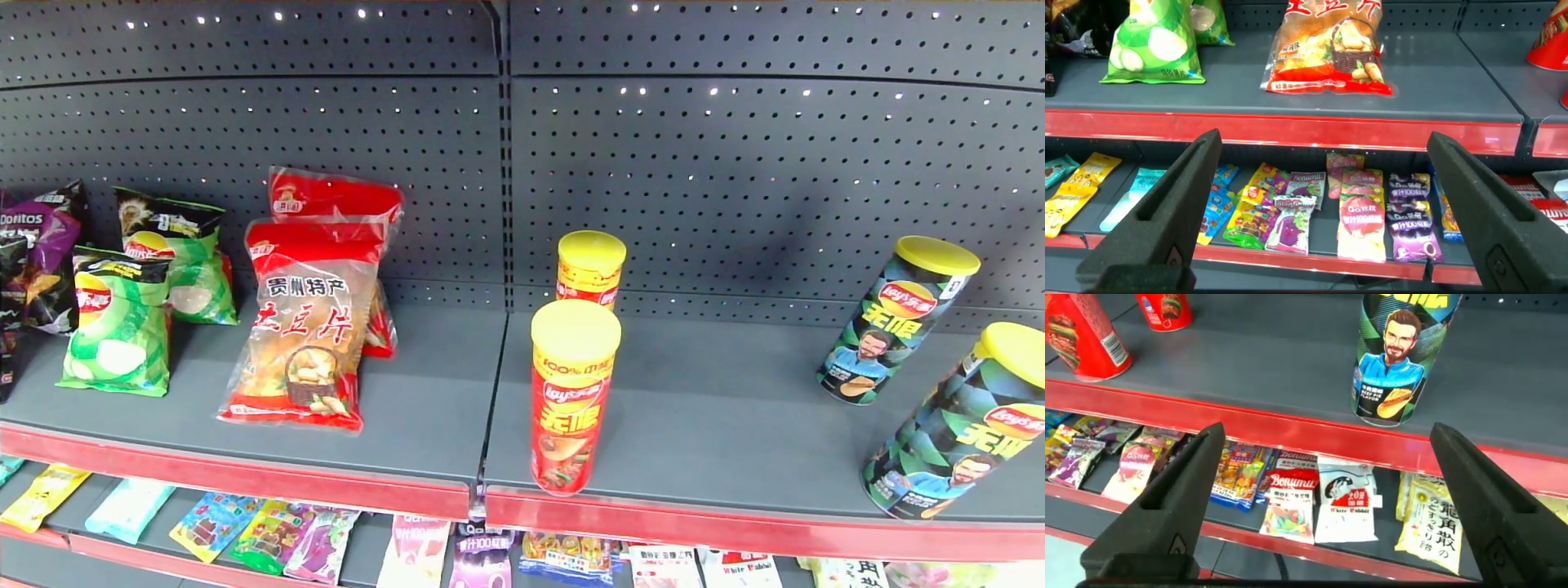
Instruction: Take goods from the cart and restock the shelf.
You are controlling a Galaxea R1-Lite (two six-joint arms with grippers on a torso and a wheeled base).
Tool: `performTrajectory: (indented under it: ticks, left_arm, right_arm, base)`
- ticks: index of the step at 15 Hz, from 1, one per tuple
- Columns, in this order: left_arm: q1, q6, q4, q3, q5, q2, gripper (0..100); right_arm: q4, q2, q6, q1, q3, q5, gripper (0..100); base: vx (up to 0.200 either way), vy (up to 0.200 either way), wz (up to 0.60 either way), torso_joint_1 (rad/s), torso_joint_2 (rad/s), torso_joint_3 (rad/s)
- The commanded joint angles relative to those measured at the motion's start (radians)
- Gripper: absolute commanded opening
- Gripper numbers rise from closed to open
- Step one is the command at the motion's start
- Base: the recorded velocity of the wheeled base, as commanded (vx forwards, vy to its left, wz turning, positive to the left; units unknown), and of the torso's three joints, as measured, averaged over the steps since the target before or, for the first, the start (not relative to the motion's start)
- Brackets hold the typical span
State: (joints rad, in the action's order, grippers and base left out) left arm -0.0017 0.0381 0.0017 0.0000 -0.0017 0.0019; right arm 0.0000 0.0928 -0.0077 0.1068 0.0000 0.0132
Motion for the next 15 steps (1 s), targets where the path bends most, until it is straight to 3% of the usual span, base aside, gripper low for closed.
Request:
performTrajectory:
  ticks: [1,9,15]
  left_arm:
    - [0.000,0.000,0.000,0.000,0.000,0.001,100]
    - [0.000,0.000,0.000,0.000,-0.003,0.000,100]
    - [0.000,0.000,0.000,0.000,-0.006,0.000,100]
  right_arm:
    - [0.000,0.004,0.000,0.001,0.000,0.001,100]
    - [0.000,0.004,0.002,0.001,0.000,0.001,100]
    - [0.000,0.004,0.002,0.001,0.000,0.001,100]
  base:
    - [0.000,0.000,0.00,0.000,0.00,0.000]
    - [0.000,0.000,0.00,0.000,0.00,0.000]
    - [0.000,0.000,-0.60,0.006,0.00,0.001]
